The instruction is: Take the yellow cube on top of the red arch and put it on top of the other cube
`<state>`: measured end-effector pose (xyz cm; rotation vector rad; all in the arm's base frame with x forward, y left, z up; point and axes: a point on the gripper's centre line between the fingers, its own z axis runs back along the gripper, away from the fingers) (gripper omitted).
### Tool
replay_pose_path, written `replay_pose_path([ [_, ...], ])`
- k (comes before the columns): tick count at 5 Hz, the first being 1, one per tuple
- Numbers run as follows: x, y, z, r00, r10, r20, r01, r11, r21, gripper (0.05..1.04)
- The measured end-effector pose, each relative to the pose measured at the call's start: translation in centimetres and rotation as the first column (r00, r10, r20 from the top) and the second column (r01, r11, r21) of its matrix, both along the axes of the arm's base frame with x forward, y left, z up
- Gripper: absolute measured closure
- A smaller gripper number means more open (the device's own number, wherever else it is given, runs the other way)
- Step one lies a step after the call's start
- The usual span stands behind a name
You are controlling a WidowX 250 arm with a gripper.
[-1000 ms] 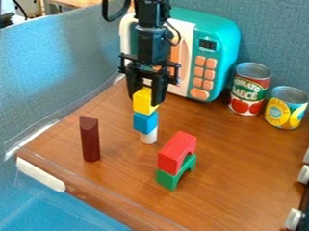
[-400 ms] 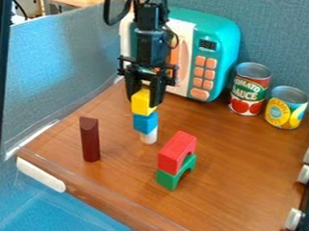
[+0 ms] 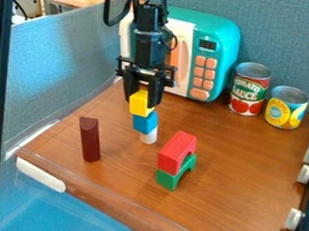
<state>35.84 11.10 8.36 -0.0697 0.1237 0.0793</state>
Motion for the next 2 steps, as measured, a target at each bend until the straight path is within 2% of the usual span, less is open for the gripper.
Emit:
replay_pose_path([
  [1, 0.02, 0.02, -0.06, 1.0, 0.009, 0.0, -0.009, 1.0, -0.002, 0.143],
  [2, -0.13, -0.07, 0.08, 1.0, 0.012, 0.01, -0.012, 1.0, 0.003, 0.078],
])
